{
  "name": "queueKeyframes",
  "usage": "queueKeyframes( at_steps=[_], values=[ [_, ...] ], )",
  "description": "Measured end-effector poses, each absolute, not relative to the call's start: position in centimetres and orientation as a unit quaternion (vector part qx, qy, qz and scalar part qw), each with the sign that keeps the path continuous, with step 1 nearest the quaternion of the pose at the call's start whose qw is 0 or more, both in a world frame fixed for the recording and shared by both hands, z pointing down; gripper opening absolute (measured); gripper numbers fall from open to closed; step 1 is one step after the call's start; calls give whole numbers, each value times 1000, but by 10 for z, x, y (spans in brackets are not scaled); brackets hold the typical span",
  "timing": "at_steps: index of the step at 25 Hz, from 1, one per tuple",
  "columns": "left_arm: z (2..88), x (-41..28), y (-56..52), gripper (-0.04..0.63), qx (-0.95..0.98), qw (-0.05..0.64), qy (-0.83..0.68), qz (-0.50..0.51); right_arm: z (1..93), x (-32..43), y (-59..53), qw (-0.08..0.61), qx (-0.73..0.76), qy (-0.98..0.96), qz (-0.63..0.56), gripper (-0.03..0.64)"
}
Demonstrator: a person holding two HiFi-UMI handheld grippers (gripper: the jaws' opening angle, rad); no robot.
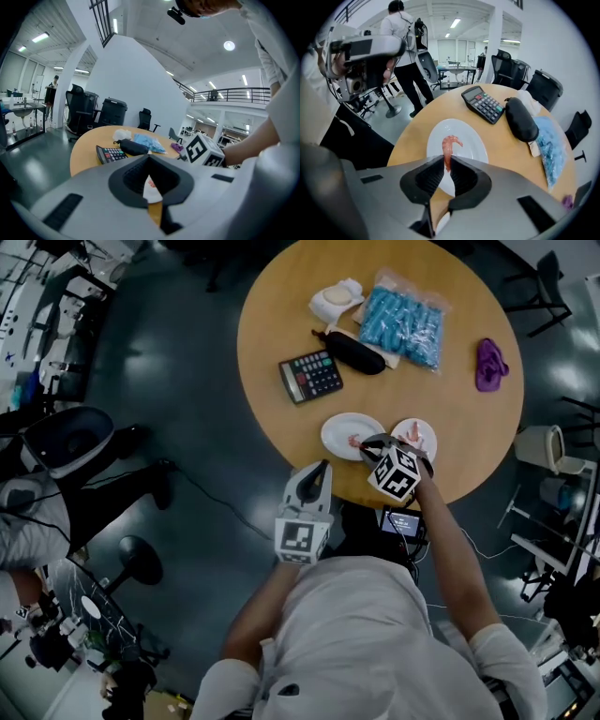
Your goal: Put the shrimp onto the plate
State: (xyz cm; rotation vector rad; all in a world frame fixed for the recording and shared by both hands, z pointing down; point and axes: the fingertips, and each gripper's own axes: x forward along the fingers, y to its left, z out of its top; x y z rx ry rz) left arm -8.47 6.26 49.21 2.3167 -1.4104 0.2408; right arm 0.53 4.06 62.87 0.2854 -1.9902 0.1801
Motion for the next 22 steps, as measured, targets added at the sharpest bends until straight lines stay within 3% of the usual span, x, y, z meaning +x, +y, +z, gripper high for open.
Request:
queueKeyframes(
  at_steps=[11, 22],
  values=[
    [490, -15, 53, 8, 857, 204, -463, 99, 645, 148, 87, 467, 323, -765, 303, 51],
    [488, 17, 63, 8, 859, 200, -456, 119, 664, 166, 73, 484, 321, -733, 355, 51]
  ],
)
